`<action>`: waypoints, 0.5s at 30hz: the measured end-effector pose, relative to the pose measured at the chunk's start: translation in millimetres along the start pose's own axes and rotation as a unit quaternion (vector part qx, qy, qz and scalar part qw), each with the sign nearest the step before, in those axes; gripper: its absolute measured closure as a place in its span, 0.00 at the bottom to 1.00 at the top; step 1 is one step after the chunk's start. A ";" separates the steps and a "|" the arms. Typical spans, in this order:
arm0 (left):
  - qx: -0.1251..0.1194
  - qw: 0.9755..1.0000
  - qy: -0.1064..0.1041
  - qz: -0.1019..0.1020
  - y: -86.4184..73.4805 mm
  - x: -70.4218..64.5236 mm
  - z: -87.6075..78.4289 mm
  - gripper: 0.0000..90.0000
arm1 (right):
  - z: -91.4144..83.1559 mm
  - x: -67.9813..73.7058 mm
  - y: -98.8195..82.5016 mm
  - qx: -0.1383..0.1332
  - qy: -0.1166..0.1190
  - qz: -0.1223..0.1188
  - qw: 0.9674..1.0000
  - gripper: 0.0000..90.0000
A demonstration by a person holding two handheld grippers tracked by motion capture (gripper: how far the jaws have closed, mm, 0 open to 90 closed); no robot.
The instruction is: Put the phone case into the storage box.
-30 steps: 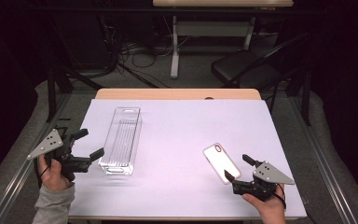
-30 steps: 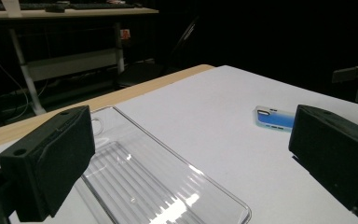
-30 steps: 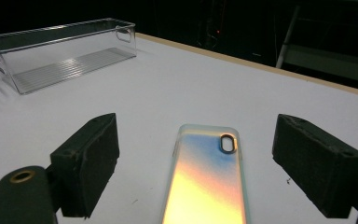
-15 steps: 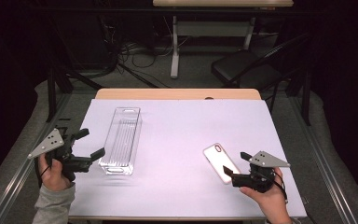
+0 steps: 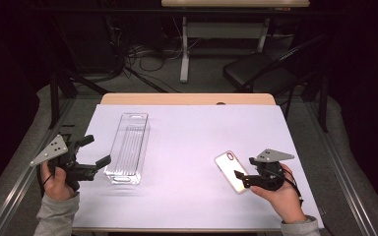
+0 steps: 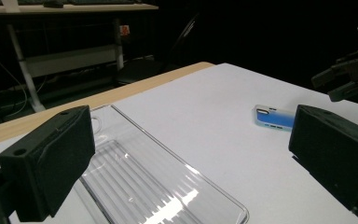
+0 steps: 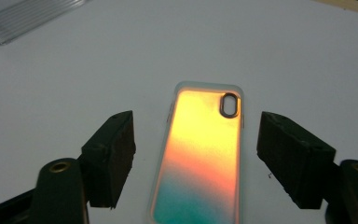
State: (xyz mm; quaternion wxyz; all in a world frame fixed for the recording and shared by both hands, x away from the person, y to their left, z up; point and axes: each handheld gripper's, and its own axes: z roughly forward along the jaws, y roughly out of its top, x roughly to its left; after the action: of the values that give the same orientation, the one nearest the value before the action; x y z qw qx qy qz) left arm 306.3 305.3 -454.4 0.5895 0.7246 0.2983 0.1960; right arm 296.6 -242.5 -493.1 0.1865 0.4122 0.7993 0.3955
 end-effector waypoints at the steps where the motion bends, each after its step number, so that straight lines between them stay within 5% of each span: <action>1: 0.000 1.000 0.000 0.000 0.0 0.0 0.0 0.01 | 0.0 0.0 0.0 0.000 0.000 0.000 1.000 0.32; 10: 0.003 1.000 0.002 -0.001 -0.3 0.9 1.1 0.01 | 11.5 -11.2 14.8 0.055 -0.001 0.032 0.998 0.42; 15: 0.003 1.000 0.003 0.000 0.0 0.8 1.0 0.01 | 18.6 -15.6 21.6 0.067 -0.001 0.030 0.997 0.45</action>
State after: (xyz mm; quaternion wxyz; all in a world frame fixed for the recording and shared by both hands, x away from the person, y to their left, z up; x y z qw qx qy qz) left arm 307.5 305.1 -454.7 0.5862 0.7261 0.3004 0.1971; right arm 328.5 -238.7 -488.0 0.1474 0.4482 0.8110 0.3460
